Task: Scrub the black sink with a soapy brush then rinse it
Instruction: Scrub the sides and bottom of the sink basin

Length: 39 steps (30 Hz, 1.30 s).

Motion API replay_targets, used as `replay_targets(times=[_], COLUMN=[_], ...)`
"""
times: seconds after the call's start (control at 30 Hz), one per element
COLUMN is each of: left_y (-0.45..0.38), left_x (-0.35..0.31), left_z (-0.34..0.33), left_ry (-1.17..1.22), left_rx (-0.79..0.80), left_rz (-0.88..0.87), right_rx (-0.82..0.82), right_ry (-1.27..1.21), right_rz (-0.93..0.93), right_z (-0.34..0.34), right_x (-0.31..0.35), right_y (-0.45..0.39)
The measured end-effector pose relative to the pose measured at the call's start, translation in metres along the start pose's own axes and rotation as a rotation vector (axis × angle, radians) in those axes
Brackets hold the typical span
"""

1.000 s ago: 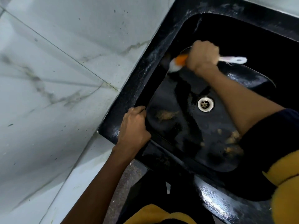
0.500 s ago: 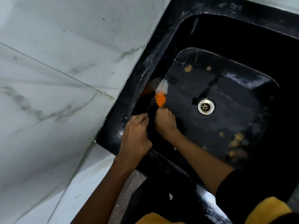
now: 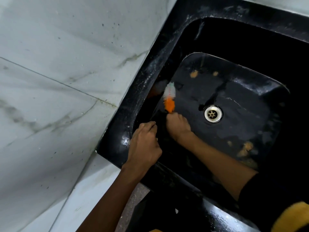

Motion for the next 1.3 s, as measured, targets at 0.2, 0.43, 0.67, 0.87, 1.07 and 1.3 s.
replay_targets(times=[0.2,0.43,0.67,0.87,1.07,1.3], left_y=[-0.002,-0.02,-0.018,-0.016,-0.017,-0.016], left_x=[-0.006,-0.015,-0.013,-0.018,-0.02,-0.023], left_z=[-0.003,-0.015,-0.02,-0.016,-0.019,-0.02], left_ry=[-0.049,0.013,0.071,0.064,-0.009,-0.029], left_rx=[0.016,0.083,0.025,0.032,0.031,0.063], left_rz=[0.014,0.029,0.047,0.0,-0.06,-0.085], right_rx=[-0.206,-0.11,-0.274,-0.21,-0.127,-0.352], right_ry=[0.037,0.12,0.203,0.242,0.327,0.36], right_rz=[-0.225,-0.006,-0.235,-0.224,-0.038,-0.35], right_z=[0.054,0.026,0.065,0.072,0.069,0.129], right_x=[-0.069,-0.047,-0.126,-0.143,-0.107,-0.172], right_y=[-0.076,-0.031,-0.049,-0.042,-0.053,-0.072])
Point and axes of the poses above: each hand's wrist, its own y-axis away from the middle knuckle, its own z-axis out of the back of the hand, x = y × z, the point moved 4 cm from there along -y, towards the middle knuckle, and after that the axes turned 4 degrees about -x, right-handed, at the moved point
